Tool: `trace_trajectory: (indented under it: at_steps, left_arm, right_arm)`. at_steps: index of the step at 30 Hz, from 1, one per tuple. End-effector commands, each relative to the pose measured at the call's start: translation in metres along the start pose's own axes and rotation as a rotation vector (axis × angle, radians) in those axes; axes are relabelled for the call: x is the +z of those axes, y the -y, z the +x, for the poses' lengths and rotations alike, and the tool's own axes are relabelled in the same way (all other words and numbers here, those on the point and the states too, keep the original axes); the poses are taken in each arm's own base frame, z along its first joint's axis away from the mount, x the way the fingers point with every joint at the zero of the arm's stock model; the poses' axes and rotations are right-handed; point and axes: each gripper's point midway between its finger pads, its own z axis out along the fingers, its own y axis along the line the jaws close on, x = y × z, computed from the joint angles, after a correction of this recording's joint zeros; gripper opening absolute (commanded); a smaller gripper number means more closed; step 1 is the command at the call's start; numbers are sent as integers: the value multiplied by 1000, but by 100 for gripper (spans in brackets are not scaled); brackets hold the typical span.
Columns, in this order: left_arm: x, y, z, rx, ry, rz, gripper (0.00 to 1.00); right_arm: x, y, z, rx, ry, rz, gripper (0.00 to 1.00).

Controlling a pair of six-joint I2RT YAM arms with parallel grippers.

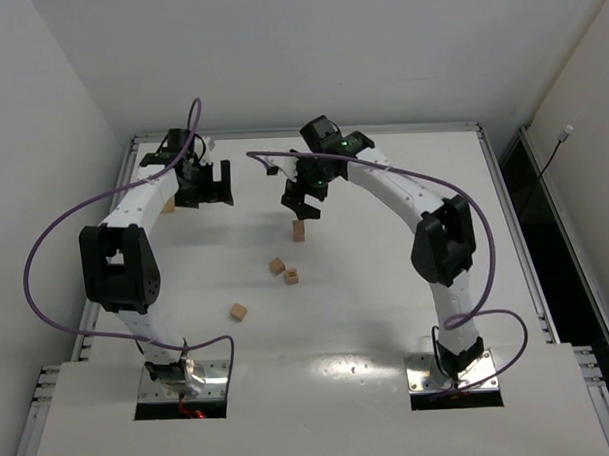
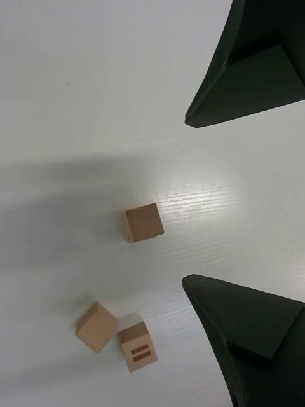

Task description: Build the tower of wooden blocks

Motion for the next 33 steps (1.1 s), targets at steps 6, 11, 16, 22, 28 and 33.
trace_trajectory:
  at_steps: [6, 11, 16, 22, 28, 33]
  left_arm:
    - [-38, 44, 28, 195, 57, 146, 100]
    - [-43, 95, 93, 422, 4, 205, 89]
    - [-49, 132, 138, 641, -24, 234, 78]
    - [-29, 135, 153, 752, -46, 144, 72]
    - [-10, 139, 146, 799, -5, 81, 68]
    - [4, 143, 150, 810, -21, 81, 65]
  right_arm:
    - [-109, 19, 34, 232, 20, 337, 100]
    - [-147, 14, 114, 471, -55, 544, 98]
    - [-152, -4, 196, 680, -177, 636, 98]
    - [-150, -10, 213, 769, -133, 613, 98]
    - [-153, -2, 209, 794, -93, 594, 98]
    - [-154, 2, 212, 807, -90, 573, 98]
